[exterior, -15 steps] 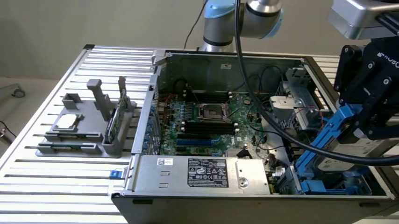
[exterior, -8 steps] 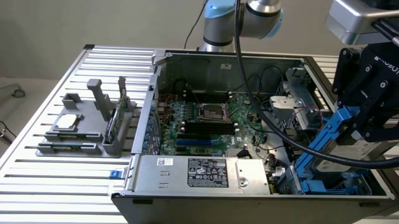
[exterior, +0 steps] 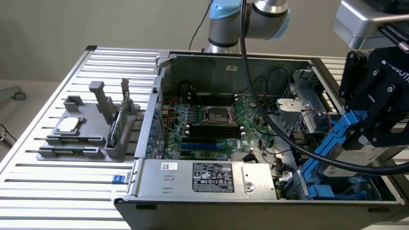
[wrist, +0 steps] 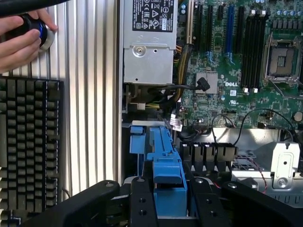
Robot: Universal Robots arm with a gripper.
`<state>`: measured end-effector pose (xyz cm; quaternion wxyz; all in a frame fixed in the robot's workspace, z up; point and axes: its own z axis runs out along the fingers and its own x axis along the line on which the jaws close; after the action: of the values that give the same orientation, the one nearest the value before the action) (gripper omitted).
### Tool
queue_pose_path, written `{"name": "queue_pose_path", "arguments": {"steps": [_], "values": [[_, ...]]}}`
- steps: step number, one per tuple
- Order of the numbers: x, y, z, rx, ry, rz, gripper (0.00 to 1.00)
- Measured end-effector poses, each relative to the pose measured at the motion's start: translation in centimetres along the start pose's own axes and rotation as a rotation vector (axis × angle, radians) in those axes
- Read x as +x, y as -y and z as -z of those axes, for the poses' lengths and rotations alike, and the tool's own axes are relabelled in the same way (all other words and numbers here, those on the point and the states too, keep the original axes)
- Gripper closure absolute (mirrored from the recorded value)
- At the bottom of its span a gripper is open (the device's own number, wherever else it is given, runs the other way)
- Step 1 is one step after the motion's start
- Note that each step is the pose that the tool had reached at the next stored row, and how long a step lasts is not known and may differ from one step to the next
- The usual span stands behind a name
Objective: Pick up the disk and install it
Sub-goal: 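Insert the disk into the insertion slot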
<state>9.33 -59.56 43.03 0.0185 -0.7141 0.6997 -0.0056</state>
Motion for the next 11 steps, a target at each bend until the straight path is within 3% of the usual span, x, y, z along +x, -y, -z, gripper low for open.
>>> {"name": "queue_pose_path", "arguments": {"steps": [5,11], "values": [[0.02,-0.01,-0.21,-0.0025,0.0052,0.0,0.67],[0.17,0.05,-0.47,-0.0062,0.0191,-0.001,0.67]]}}
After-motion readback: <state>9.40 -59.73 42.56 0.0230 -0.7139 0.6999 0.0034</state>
